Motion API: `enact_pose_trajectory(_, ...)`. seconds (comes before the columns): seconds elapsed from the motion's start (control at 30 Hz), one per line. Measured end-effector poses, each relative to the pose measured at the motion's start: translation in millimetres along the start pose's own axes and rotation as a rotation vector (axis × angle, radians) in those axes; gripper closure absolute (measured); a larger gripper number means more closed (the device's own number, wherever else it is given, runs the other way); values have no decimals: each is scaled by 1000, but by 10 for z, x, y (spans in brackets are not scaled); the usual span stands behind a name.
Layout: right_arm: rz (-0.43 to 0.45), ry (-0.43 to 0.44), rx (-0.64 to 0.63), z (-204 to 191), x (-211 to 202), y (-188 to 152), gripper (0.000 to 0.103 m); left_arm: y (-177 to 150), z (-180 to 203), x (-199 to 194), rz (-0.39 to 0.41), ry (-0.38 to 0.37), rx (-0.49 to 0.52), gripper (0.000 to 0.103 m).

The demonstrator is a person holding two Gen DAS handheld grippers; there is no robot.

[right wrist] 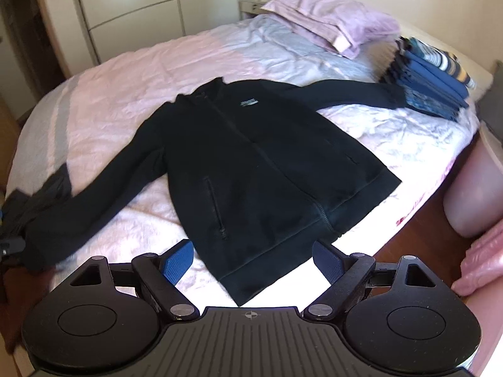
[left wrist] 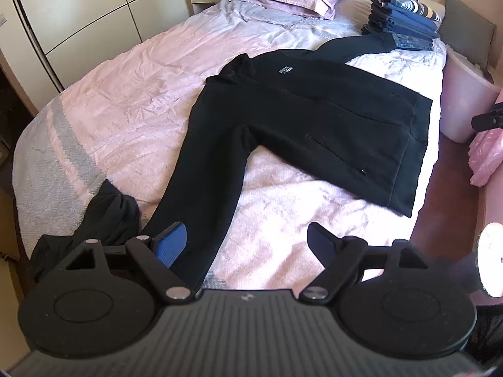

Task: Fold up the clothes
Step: 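Withdraw both grippers above the flattened jacket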

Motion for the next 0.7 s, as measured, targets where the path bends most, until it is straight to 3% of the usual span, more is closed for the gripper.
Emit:
enact_pose_trajectory(0.3, -58, 1, -99, -211, 79, -139, 17, -107, -25, -24, -21, 18, -22, 22)
enact_pose_trajectory(0.7, -74, 32, -107, -306, 134, -206, 17, -87, 59, -13, -28, 20, -21, 22)
Point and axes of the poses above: each gripper's, at about its wrist camera, not at the fingertips, and x roughly the way its jaws point, z to its right, y to its top, the point moved 3 cm from there along x, roughly the way its jaws point, and after that the axes turned 2 degrees about z, right-handed, at the moved point
